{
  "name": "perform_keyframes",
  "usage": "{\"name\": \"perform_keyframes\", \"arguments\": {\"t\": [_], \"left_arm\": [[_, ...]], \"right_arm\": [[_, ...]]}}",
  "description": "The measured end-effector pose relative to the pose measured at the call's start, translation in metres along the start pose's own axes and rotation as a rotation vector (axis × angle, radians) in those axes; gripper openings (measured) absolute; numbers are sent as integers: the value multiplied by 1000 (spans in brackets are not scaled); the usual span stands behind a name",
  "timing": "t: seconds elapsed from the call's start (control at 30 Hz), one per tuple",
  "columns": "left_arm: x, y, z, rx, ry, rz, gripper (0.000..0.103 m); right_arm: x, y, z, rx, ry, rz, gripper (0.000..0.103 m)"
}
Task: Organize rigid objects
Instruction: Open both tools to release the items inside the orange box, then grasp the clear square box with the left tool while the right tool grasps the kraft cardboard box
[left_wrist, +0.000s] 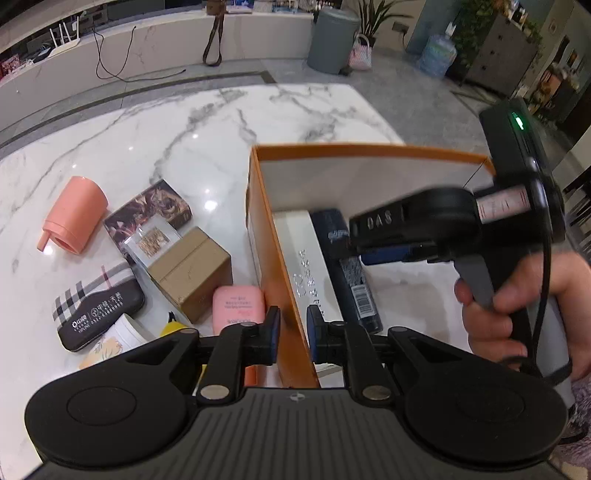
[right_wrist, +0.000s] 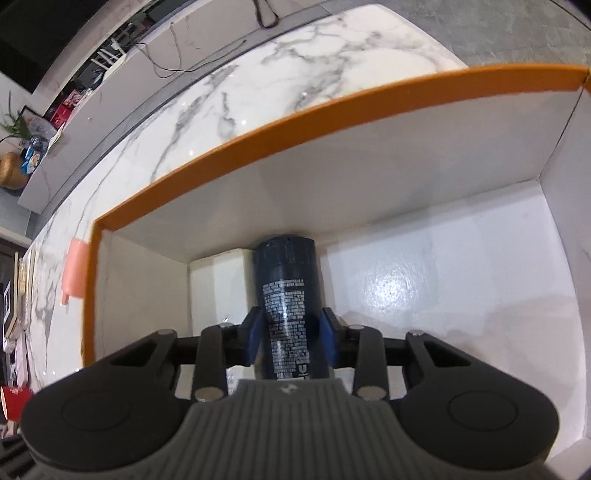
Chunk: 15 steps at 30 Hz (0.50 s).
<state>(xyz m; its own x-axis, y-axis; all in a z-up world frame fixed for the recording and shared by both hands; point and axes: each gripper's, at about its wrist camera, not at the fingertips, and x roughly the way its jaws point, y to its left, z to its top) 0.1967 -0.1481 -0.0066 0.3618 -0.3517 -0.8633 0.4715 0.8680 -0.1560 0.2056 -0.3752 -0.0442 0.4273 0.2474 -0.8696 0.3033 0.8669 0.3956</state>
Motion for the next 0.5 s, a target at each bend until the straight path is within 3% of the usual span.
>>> {"name": "perform_keyframes", "arguments": {"t": [0.13,0.3,0.5], "left_arm": [[-28,11,-2,23,-57,-19,25],[-67,39,-9,44,-127,47,25],[-93,75,-31,61,-158,121,25]], "right_arm": [[-28,16,-12,-117,-84,12,35],[-68,47,-27,-259,-206,68,39],[-95,97,-43,-402,-268,164,48]]}}
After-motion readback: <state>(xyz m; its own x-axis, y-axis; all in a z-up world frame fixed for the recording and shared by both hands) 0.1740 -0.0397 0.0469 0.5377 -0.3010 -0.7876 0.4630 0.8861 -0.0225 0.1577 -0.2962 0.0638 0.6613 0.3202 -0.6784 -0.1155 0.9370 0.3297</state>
